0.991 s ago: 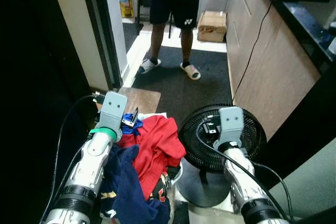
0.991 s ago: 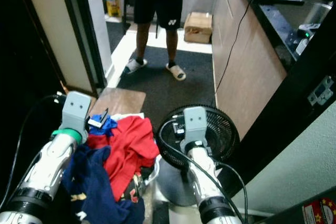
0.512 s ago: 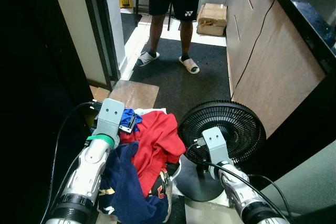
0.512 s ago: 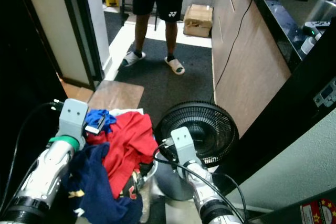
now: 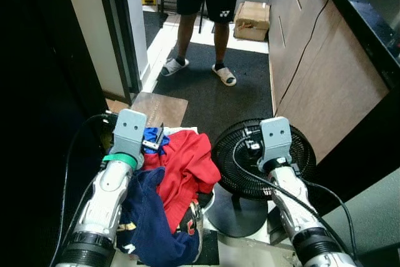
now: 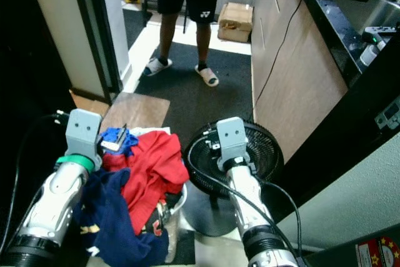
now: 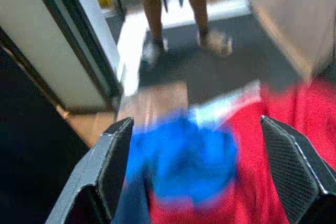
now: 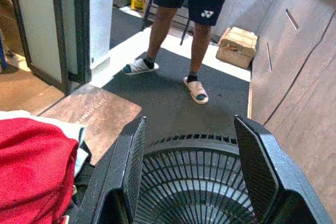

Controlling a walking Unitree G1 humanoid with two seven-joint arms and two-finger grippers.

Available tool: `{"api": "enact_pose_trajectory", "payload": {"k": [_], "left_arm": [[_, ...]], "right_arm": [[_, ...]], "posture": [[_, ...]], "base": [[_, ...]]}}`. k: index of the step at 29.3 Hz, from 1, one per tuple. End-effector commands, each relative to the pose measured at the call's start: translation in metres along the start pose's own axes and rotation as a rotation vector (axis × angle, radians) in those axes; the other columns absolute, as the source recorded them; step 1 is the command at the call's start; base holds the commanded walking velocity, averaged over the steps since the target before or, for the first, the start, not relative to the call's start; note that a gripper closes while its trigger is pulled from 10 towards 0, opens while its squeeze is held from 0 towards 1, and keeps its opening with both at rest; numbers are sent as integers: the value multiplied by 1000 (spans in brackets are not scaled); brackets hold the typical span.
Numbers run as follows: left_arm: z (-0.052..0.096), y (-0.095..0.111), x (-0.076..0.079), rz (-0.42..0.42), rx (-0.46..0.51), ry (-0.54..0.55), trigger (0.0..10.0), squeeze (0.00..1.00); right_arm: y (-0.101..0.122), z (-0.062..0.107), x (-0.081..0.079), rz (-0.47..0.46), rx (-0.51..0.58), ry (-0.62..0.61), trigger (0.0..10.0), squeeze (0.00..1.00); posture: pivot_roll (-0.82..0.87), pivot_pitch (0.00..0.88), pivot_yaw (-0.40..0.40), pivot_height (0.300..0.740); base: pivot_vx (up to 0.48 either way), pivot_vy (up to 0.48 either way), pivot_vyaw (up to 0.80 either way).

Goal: Clothes washing

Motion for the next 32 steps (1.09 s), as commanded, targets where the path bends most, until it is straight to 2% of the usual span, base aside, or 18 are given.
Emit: {"api": "enact_pose_trajectory", "payload": {"k": [1, 4, 7, 10, 13, 15, 18, 19, 20, 22, 24, 25, 26, 28, 29, 32], "left_arm": [[8, -19, 2, -86, -45, -18, 10000, 0], [11, -25, 5, -157, -52, -51, 10000, 0], [11, -28, 5, -152, -70, -54, 10000, 0], [10, -37, -4, -111, -161, -28, 10000, 0], [12, -38, -10, -92, -185, -28, 10000, 0], [25, -29, -23, -111, -187, -124, 10000, 0], [25, -29, -23, -111, -187, -124, 10000, 0], [32, -22, -28, -135, -170, -166, 10000, 0], [41, -14, -34, -123, -166, -183, 10000, 0], [41, -14, -34, -123, -166, -183, 10000, 0], [54, -10, -40, -59, -190, -172, 10000, 0], [54, -10, -40, -59, -190, -172, 10000, 0], [62, -15, -40, 7, -226, -159, 10000, 0], [62, -15, -40, 7, -226, -159, 10000, 0], [72, -25, -40, 58, -267, -143, 10000, 0], [72, -25, -40, 58, -267, -143, 10000, 0]], "right_arm": [[-8, 3, 1, -7, -37, -8, 10000, 0], [-8, 3, 2, -5, -32, -10, 10000, 0], [-8, 3, 3, -4, -32, -11, 10000, 0], [-7, 5, 1, -3, -24, -10, 10000, 0], [-7, 5, 1, -2, -21, -10, 10000, 0], [-7, 7, 3, 0, -16, -12, 10000, 0], [-7, 7, 3, 0, -16, -12, 10000, 0], [-7, 9, 4, 1, -14, -15, 10000, 0], [-8, 10, 5, 0, -16, -18, 10000, 0], [-8, 10, 5, 0, -16, -18, 10000, 0], [-10, 12, 4, -2, -20, -18, 10000, 0], [-10, 12, 4, -2, -20, -18, 10000, 0], [-10, 13, 3, -5, -21, -14, 10000, 0], [-10, 13, 3, -5, -21, -14, 10000, 0], [-10, 14, 1, -7, -22, -11, 10000, 0], [-10, 14, 1, -7, -22, -11, 10000, 0]], "posture": [[40, 117, -1, 740], [43, 115, -6, 740], [43, 115, -6, 740], [40, 112, -5, 740], [36, 113, -3, 740], [34, 114, 3, 740], [34, 114, 3, 740], [40, 117, 2, 740], [40, 117, 2, 740], [40, 117, 2, 740], [40, 117, 2, 740], [40, 117, 2, 740], [62, 120, 3, 740], [62, 120, 3, 740], [59, 122, 5, 740], [59, 122, 5, 740]], "base": [[0, 0, 0], [0, 0, 0], [0, 0, 0], [0, 0, 0], [0, 0, 0], [0, 0, 0], [0, 0, 0], [0, 0, 0], [0, 0, 0], [0, 0, 0], [0, 0, 0], [0, 0, 0], [0, 0, 0], [0, 0, 0], [0, 0, 0], [0, 0, 0]]}}
Point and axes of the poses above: a point about 5 cm out from each wrist's last joint towards the gripper, its own z axis pointing back from the gripper into the wrist, its own y axis along the axis of the wrist's last joint, x = y × z, the point moved 1 cm from there along -z, pointing out of the wrist towards the gripper, and after that the axes turned 7 degrees about z, right-handed, at the moved point
